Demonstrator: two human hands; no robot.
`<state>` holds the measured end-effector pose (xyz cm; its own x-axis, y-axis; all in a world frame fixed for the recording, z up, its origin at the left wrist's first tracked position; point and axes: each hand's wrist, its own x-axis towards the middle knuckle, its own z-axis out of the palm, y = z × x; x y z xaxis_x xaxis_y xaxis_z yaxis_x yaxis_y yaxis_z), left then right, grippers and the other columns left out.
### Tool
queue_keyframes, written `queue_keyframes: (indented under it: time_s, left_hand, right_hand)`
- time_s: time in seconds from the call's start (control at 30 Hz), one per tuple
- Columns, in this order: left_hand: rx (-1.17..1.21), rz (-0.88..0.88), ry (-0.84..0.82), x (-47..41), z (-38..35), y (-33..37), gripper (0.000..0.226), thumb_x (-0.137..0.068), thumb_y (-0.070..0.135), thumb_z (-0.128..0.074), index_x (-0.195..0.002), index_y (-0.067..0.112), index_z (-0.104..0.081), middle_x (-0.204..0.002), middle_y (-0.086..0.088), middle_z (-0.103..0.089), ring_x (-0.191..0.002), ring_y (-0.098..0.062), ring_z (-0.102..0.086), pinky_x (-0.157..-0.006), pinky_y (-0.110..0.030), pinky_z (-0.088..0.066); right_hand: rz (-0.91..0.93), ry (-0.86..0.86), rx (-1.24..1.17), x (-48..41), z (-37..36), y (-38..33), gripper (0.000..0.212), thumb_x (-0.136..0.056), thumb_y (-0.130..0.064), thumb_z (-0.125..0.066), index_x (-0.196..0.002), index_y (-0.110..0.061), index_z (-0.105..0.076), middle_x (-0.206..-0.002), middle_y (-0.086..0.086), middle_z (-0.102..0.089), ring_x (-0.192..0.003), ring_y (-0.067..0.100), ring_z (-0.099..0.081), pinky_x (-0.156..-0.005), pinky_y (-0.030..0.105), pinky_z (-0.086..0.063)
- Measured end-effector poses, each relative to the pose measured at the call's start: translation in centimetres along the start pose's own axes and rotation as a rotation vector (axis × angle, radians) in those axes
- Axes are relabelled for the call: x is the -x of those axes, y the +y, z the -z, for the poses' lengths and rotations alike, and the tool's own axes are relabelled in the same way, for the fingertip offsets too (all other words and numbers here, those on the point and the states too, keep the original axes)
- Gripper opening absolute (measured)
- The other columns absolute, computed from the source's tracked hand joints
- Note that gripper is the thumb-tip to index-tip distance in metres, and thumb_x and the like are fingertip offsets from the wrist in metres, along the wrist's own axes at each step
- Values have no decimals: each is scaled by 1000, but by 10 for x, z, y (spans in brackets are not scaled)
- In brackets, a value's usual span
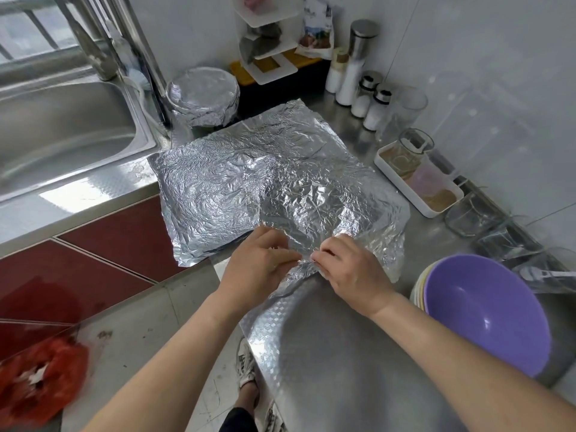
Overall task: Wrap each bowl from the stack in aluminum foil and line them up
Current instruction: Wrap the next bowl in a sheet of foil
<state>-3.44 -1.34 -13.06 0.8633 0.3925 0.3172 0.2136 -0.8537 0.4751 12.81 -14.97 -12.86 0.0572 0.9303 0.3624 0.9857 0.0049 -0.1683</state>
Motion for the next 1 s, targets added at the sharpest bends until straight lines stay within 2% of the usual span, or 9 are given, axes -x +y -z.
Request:
queue_keyframes:
  time_s: [0.27, 0.37, 0.47, 0.53, 0.6, 0.67, 0.77, 0.87, 1.0]
  left_hand:
    - [-80, -92, -41, -7, 4, 3, 24, -90, 29, -55, -92, 19, -77, -84, 5, -66, -79, -18, -55, -63, -30, -47]
    - [-48, -82, -28, -6, 3, 3, 10, -83, 12, -70, -86, 17, -78, -82, 5, -68, -76, -20, -58, -59, -31, -50]
    - [-22, -44, -45, -3, 9, 0, 15, -72, 1, -80, -80, 14, -77, -82, 3, -69, -78, -22, -61, -62, -29, -50]
    - [-36, -7, -56, -3, 16, -2, 10, -72, 9, -75, -81, 12, -78, -85, -1, -71, -83, -25, -63, -64, -33, -55]
    - [-26, 64, -52, -5, 23, -2, 28, -67, 18, -56, -85, 12, -78, -90, -2, -71, -89, -28, -64, -68, -39, -57]
    - [-26, 87, -43, -6, 23, 2, 37, -68, 12, -49, -92, 14, -78, -95, -1, -70, -92, -25, -61, -69, -39, -56]
    - [-19, 8, -94, -4, 15, 14, 25, -84, 21, -56, -96, 18, -78, -92, 3, -67, -87, -19, -57, -63, -33, -50]
    - [-12, -13, -90, -6, 8, 18, 30, -90, 33, -53, -94, 18, -78, -85, 3, -66, -80, -20, -56, -59, -31, -47]
    - [-12, -24, -64, -6, 3, 16, 14, -79, 9, -75, -91, 15, -78, -81, 2, -66, -75, -22, -56, -55, -34, -48]
  right_hand:
    - [7, 19, -2, -3, -2, -3, 17, -73, 2, -76, -79, -10, -67, -81, 1, -61, -75, 19, -51, -55, 26, -42]
    - [-3, -21, -42, -2, -2, -6, 17, -73, 2, -76, -80, -11, -65, -82, 1, -60, -78, 17, -48, -51, 26, -41]
    - [17, -75, -92, 0, 4, -2, 14, -78, -6, -76, -87, -11, -68, -89, 0, -60, -83, 17, -50, -51, 29, -47]
    - [22, -84, -104, 2, 10, 4, 13, -79, -8, -77, -88, -11, -69, -89, 2, -61, -80, 20, -54, -53, 34, -51]
    - [4, -77, -100, 4, 12, 11, 15, -77, -7, -78, -90, -9, -70, -90, 4, -62, -79, 23, -57, -54, 36, -53]
    - [-8, -64, -93, 5, 12, 12, 16, -77, -7, -79, -90, -8, -71, -90, 4, -63, -80, 24, -57, -56, 36, -53]
    - [8, -25, -82, 5, 6, 9, 12, -78, -8, -79, -86, -7, -71, -87, 3, -63, -77, 24, -56, -56, 35, -51]
    - [26, 6, -66, 4, 1, 8, 13, -77, -4, -79, -84, -8, -70, -85, 3, -62, -75, 23, -55, -55, 35, -50]
    - [37, 8, -50, 5, -1, 10, 15, -77, -4, -79, -87, -9, -70, -89, 2, -62, -78, 22, -56, -50, 34, -50]
